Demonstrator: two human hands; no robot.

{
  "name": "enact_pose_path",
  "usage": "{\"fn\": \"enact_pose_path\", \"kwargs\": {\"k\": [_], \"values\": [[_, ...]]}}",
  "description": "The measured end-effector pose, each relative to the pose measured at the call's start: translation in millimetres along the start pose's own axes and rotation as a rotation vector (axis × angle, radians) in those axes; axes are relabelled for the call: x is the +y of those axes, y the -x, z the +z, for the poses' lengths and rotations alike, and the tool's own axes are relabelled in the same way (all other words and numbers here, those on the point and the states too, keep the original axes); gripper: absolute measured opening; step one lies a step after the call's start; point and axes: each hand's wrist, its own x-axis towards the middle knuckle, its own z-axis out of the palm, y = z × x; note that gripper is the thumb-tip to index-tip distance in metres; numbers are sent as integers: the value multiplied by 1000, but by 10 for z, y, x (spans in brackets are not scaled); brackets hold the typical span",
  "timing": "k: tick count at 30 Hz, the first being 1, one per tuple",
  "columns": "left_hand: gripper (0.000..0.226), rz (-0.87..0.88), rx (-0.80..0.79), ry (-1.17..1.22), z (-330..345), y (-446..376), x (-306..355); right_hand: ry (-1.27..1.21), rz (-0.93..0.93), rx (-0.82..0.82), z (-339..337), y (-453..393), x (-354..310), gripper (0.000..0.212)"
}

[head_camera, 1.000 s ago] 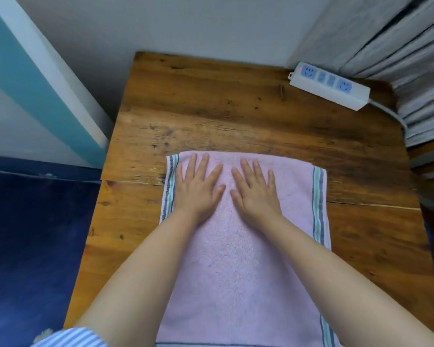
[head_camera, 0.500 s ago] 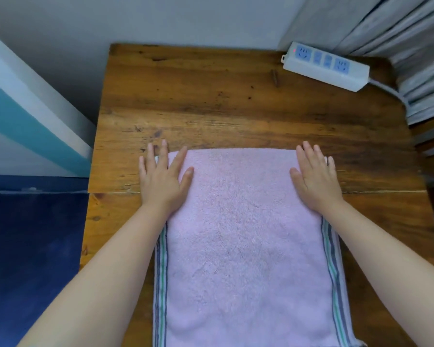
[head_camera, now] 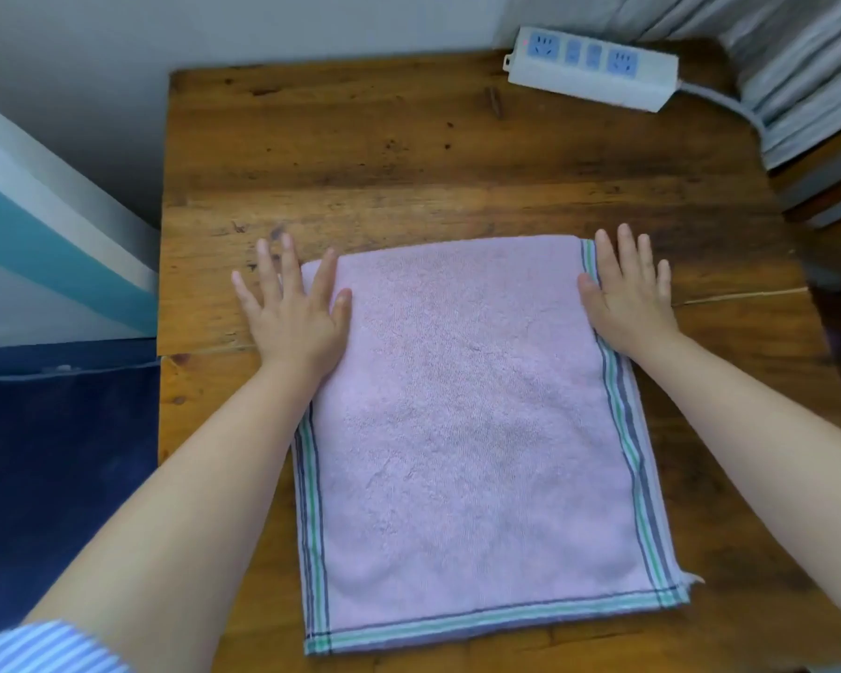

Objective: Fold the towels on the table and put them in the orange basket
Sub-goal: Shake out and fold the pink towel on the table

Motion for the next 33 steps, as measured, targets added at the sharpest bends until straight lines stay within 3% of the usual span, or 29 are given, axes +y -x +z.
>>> {"fn": "enact_pose_path", "kwargs": {"k": [5, 9, 15, 20, 28, 33], "values": [[53, 107, 8, 6, -43, 190, 128, -89, -111, 55, 78, 365, -15, 58], [47, 81, 9, 49, -139, 29, 177, -41, -146, 124, -50, 122, -122, 49], [31, 95, 11, -75, -361, -210, 268, 90, -173, 95, -338, -257, -264, 70], [25, 83, 46, -75, -477, -36, 294, 172, -184, 130, -447, -160, -267, 29], [16, 49, 284, -15, -657, 705, 175, -216, -344, 411, -684, 425, -16, 24], [26, 70, 341, 29, -617, 1358, 70, -261, -463, 437, -633, 980, 227, 18]]}}
